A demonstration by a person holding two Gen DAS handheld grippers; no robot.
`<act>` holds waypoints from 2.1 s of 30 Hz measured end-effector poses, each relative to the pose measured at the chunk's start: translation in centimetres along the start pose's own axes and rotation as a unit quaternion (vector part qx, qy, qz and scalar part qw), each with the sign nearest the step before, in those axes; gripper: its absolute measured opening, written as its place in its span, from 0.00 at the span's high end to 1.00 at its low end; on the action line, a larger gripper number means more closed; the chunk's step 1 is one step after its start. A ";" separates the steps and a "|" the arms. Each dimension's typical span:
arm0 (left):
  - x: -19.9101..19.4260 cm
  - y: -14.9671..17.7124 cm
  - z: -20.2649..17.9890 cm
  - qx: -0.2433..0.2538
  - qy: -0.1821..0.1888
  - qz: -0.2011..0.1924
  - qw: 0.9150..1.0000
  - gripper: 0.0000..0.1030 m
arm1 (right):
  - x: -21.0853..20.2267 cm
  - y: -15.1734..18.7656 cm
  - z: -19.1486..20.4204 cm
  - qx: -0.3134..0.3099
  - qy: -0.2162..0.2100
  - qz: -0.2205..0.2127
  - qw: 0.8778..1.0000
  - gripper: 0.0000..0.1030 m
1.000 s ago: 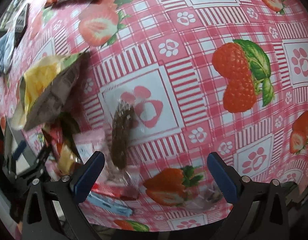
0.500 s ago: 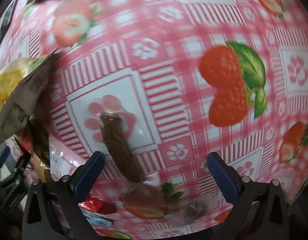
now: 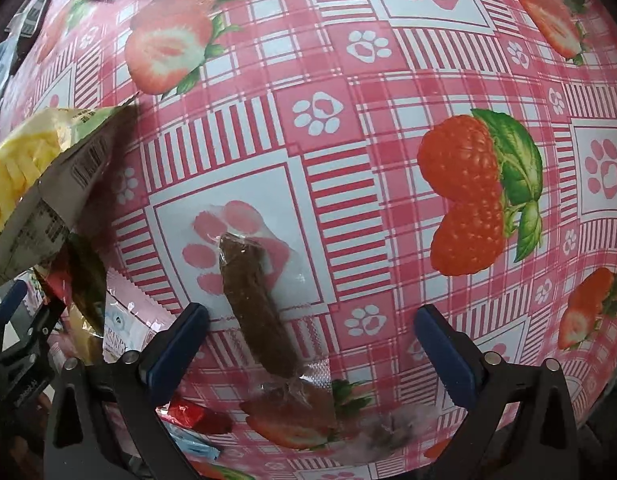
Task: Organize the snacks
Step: 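Close left tool on Hello Kitty candy while right tool grasps brown jerky stick, then carry Hello Kitty candy with left tool while right tool carries jerky stick to white tray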
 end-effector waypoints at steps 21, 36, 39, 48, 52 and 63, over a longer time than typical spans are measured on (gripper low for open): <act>-3.1 1.3 -3.5 0.002 0.019 0.011 1.000 0.74 | -1.5 7.5 -0.2 -0.082 -0.027 -0.026 0.996 0.57; -10.2 7.5 0.9 -0.046 0.051 -0.044 0.997 0.74 | -5.2 15.6 -6.3 -0.063 -0.096 -0.015 0.993 0.56; -10.6 7.3 0.6 -0.050 0.048 -0.046 0.997 0.74 | -4.7 17.6 -6.9 -0.072 -0.072 -0.005 0.995 0.56; -10.9 7.1 0.0 -0.049 0.041 -0.043 0.997 0.73 | -2.5 21.2 -8.5 -0.093 0.009 -0.003 0.996 0.34; -11.2 7.6 0.4 -0.051 0.038 -0.041 0.997 0.73 | -3.4 23.7 -8.5 -0.127 0.032 -0.021 0.991 0.59; -13.3 9.8 2.8 -0.082 0.027 -0.062 0.994 0.73 | -10.1 29.3 -12.6 -0.134 -0.091 -0.019 0.987 0.63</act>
Point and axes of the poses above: each gripper's, at about its wrist camera, not at the fingertips, and x roughly the way its jaws point, z to its left, y to its underside, the point moved 1 cm from there along x, roughly the way its jaws point, and after that the axes turned 6 degrees about x, right-handed, at the moved point
